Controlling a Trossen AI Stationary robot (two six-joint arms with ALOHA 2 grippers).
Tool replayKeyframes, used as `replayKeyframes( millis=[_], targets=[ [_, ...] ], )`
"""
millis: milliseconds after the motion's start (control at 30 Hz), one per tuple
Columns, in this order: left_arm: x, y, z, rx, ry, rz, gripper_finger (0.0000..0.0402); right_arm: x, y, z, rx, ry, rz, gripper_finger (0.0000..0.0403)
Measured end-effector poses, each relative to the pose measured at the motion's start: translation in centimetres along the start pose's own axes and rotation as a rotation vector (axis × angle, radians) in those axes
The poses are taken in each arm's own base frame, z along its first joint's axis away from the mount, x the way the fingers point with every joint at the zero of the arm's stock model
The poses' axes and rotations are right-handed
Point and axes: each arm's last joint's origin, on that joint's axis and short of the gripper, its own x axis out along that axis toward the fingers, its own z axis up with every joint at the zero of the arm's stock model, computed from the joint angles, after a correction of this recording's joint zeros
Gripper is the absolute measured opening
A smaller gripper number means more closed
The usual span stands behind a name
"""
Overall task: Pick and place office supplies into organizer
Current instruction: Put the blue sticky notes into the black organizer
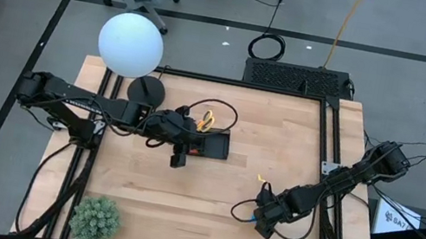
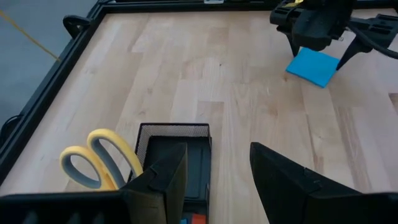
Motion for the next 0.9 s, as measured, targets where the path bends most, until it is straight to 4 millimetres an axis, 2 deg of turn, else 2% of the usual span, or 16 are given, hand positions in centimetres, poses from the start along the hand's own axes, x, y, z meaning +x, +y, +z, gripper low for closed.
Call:
replayKeyframes(
  millis=[300, 900],
  targets=[
    [0.00, 0.01, -0.20, 0.005, 0.020, 0.001, 0.0170, 0.07, -0.04, -0.16, 0.068, -0.028, -0.023, 0.0387],
    [-0.01, 0.00, -0.39, 0.008, 0.040, -0.005, 0.0170, 0.19, -0.24, -0.21, -0.004, -0.068, -0.079, 0.0370]
  ],
)
